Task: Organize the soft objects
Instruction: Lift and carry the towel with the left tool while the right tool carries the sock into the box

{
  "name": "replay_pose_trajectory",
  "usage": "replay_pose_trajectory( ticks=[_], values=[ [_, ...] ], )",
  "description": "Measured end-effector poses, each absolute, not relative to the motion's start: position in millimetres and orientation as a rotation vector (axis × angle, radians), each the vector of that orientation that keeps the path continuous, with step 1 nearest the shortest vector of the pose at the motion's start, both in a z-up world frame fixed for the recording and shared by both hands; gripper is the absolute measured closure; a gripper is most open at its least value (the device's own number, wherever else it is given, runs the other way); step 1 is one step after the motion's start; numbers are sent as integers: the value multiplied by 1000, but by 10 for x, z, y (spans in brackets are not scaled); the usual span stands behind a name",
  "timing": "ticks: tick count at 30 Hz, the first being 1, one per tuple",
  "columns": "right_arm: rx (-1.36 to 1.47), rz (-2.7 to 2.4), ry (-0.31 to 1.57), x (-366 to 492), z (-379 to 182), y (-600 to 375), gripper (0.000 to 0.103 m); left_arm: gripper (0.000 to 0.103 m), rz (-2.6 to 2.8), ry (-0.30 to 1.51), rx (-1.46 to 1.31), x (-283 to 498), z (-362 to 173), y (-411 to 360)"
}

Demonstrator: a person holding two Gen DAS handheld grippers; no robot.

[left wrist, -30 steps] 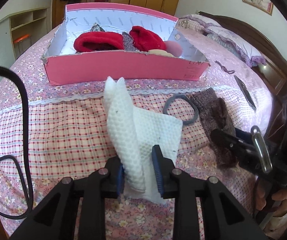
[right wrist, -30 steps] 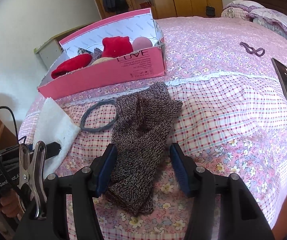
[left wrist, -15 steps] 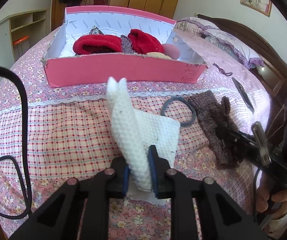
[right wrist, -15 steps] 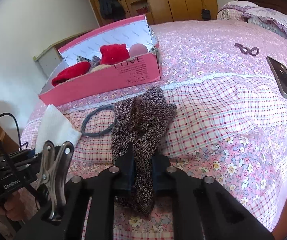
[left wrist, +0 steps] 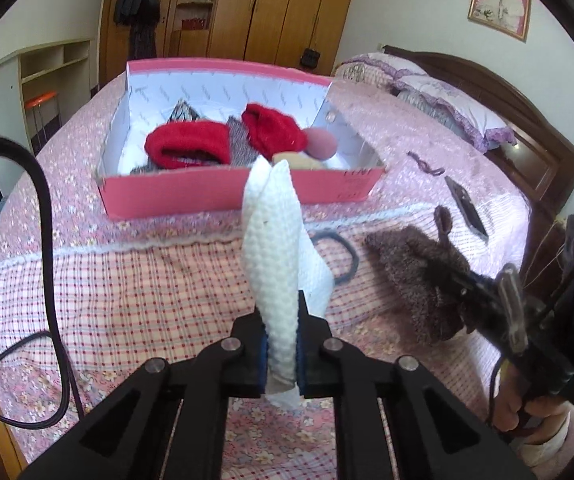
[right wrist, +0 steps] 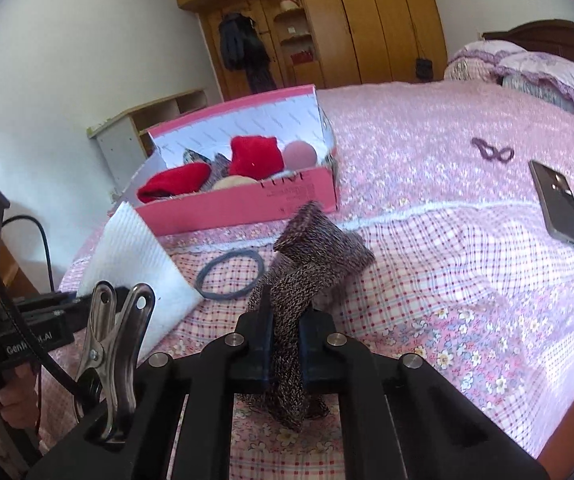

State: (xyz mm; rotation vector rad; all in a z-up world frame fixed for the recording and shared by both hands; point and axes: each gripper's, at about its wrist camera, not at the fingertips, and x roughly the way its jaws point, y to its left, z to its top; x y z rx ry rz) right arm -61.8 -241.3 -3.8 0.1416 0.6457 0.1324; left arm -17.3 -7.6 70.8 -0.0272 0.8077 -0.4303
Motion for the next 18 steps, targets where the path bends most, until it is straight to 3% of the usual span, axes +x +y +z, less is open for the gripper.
replay_pose_trajectory(
  ticks=[18],
  values=[
    [84,175,572,-713,298,-2274,93,93,-411,721,-60,-252,1095,105]
  ],
)
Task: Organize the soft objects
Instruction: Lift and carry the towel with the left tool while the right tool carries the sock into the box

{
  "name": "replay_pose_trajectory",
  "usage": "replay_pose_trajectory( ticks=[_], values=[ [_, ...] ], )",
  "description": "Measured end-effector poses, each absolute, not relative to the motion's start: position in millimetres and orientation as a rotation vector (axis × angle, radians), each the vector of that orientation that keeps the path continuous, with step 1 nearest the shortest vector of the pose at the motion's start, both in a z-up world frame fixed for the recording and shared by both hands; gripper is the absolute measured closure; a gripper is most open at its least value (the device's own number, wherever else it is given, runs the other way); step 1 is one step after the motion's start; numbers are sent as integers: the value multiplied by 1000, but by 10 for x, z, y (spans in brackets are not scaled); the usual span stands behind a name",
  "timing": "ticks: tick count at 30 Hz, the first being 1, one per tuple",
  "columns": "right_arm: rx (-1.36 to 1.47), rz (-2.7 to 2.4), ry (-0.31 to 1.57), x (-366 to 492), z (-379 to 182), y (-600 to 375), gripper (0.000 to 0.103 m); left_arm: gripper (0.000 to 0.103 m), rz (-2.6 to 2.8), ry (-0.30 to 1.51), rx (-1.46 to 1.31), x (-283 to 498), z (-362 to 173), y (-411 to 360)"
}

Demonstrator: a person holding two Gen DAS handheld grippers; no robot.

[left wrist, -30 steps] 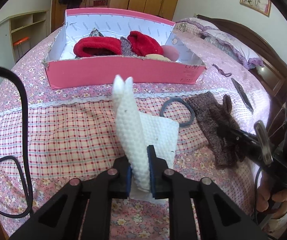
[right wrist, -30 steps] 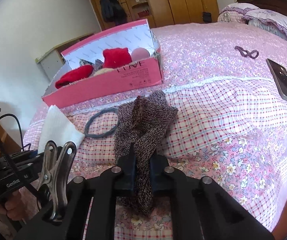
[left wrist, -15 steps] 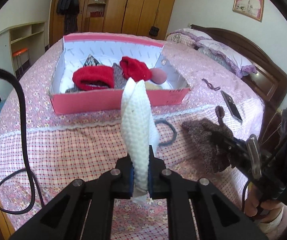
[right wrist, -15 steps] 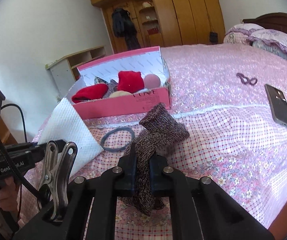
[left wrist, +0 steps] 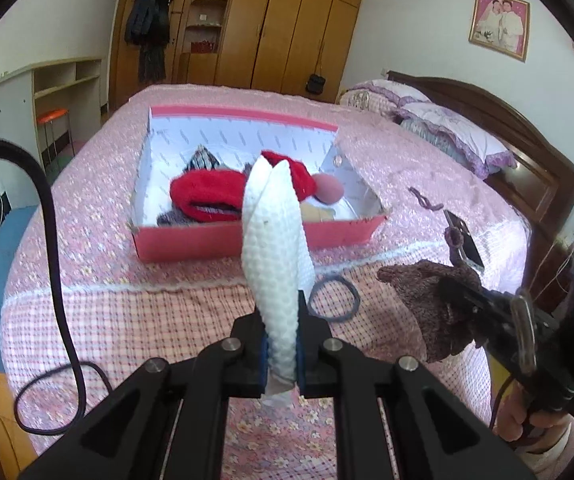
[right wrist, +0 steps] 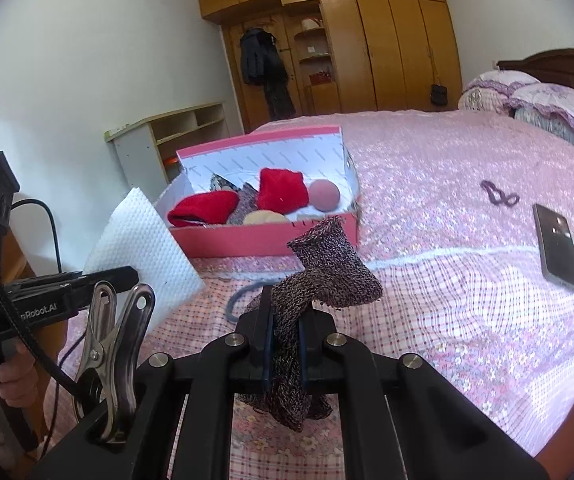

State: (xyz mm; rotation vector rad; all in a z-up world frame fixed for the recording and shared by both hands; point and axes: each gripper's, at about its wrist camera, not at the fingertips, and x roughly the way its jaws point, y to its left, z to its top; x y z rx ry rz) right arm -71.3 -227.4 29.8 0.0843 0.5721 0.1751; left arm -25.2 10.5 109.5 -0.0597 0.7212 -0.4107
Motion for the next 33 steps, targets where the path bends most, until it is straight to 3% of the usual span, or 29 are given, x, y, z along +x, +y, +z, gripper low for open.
replay_pose_trajectory(
  ticks=[22,33],
  values=[
    [-58,255,504,-342,1050,-1971,93,93,-352,580,-46,131,1875,288],
    [-101,253,502,-38,1173,-1841,93,93,-339,556,-20,355,2052,224]
  ],
)
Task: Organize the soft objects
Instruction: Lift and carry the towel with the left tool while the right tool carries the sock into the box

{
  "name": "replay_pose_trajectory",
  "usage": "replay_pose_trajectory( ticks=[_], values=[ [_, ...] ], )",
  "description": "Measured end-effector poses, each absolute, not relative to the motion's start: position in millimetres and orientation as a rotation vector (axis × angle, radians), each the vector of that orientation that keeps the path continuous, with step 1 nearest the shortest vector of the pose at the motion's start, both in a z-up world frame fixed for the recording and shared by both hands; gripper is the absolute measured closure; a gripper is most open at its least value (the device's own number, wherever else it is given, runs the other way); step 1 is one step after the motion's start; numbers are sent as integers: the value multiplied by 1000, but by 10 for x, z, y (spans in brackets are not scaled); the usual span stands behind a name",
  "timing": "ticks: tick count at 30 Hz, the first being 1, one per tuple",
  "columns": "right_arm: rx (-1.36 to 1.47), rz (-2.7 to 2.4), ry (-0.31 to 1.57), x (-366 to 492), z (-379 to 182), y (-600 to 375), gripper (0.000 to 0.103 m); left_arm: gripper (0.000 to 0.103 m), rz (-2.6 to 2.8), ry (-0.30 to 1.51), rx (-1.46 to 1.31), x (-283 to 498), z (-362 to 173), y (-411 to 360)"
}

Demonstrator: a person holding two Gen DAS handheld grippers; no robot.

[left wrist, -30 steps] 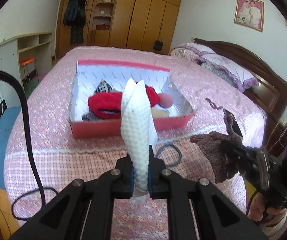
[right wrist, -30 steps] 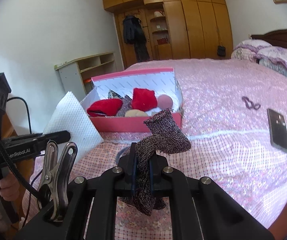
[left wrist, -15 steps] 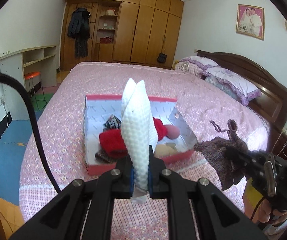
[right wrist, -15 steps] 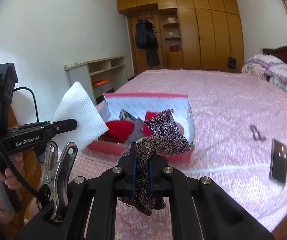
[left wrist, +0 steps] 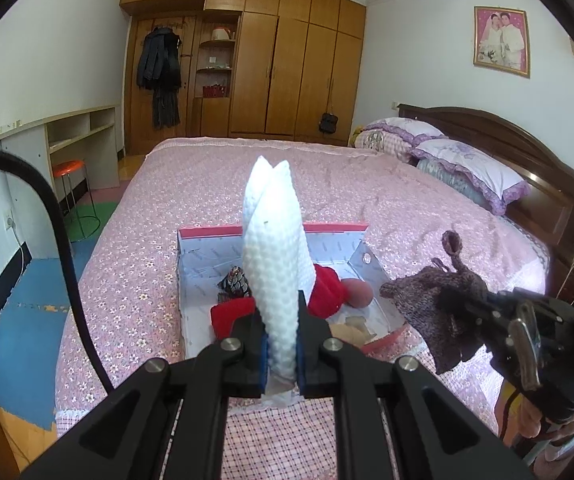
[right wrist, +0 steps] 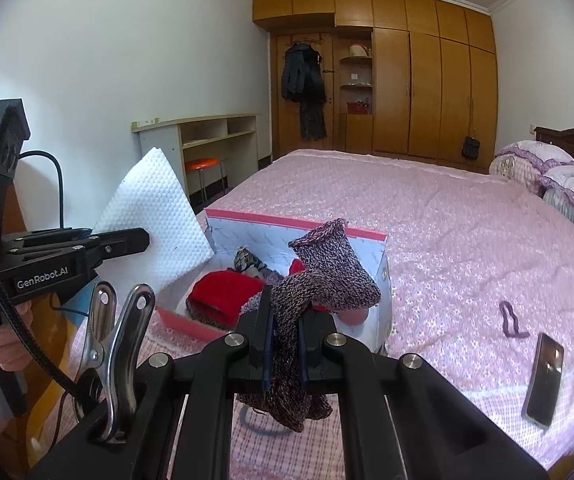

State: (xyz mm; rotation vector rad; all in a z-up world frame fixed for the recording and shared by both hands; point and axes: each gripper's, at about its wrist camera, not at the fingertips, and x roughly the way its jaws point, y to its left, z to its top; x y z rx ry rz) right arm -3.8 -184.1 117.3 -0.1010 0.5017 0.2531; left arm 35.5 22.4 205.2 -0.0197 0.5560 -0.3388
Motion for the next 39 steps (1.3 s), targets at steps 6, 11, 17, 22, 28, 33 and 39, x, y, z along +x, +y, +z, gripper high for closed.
replay_pose_trajectory(
  ticks=[6,11,17,22,28,33,39],
  values=[
    [-91,234,536,201,1125,-1867,93,93,-338,573,-2,522,1990,138],
    [-93,213,573,385,1036,-1880,93,93,-347,603,7,668,1915,91],
    [-84,215,598,569,957,-1892,93,93,-346,618,24,871,1853,33],
    [-99,224,598,703,919,-1858,93,93,-334,642,45,1046,1714,-24],
    [-97,231,615,914,852,-1853,93,93,-325,689,36,1300,1567,-64],
    [-87,236,633,1085,773,-1870,93,93,-322,704,33,1472,1497,-112],
    [-78,245,658,1307,638,-1889,93,93,-306,719,40,1690,1360,-140]
  ],
)
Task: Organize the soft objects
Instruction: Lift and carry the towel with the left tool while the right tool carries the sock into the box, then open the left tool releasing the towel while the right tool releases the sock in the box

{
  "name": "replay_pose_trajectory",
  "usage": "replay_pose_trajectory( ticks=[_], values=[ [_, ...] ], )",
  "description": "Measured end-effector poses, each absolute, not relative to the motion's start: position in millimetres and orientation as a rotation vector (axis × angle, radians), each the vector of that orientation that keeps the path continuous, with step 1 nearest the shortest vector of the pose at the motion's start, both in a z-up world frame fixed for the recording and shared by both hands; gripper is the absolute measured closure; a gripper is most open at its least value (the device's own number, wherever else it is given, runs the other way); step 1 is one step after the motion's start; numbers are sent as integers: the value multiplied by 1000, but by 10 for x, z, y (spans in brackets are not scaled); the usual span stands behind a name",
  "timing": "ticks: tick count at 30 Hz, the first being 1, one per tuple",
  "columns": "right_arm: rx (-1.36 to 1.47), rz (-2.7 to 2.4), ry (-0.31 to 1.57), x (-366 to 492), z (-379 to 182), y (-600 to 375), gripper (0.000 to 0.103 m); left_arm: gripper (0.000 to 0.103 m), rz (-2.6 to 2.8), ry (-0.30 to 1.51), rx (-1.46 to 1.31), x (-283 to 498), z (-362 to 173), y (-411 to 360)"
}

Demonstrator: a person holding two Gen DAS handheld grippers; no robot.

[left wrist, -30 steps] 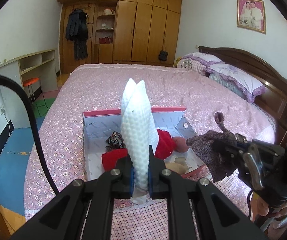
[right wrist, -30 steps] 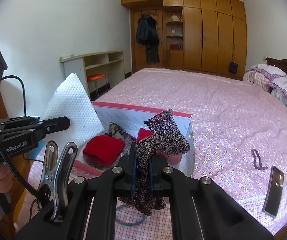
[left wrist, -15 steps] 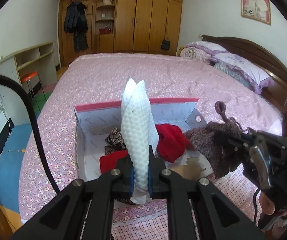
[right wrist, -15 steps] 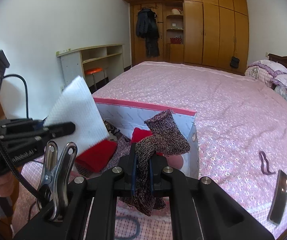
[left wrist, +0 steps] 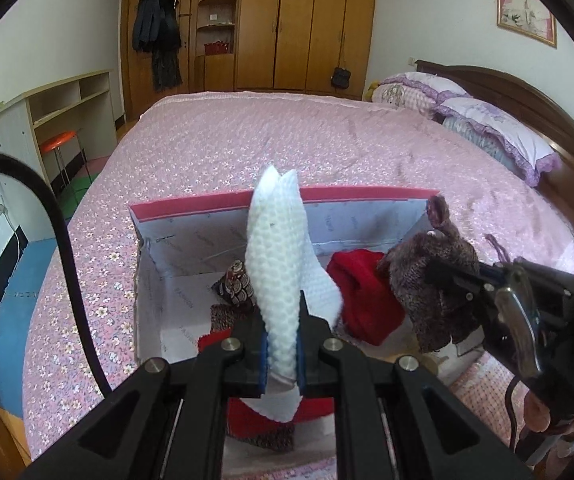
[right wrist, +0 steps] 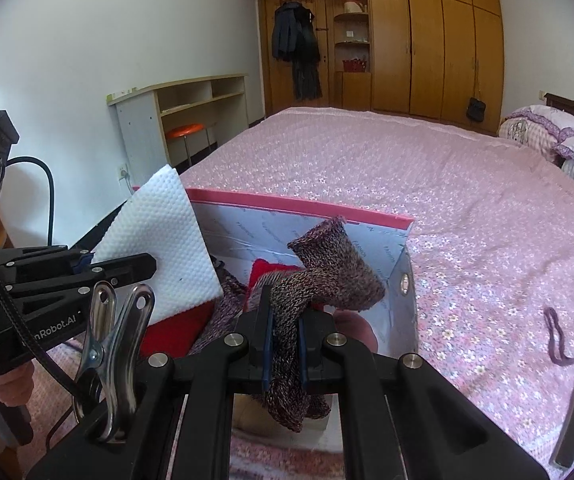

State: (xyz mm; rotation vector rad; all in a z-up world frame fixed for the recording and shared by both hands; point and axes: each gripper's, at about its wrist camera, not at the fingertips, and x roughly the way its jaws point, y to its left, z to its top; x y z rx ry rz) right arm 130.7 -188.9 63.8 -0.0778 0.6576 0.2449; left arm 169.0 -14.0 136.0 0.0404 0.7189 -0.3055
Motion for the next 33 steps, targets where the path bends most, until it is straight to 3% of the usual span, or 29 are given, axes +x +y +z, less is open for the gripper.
replay_pose_trajectory(
  ticks=[12,33],
  values=[
    [-73,216,739,1697,306,-1888,92,93,-246,766,63,2061,1018,-183],
    [-61,214,713,1796,55,-1995,92,91,-218,733,72,2171,774,-262]
  ],
)
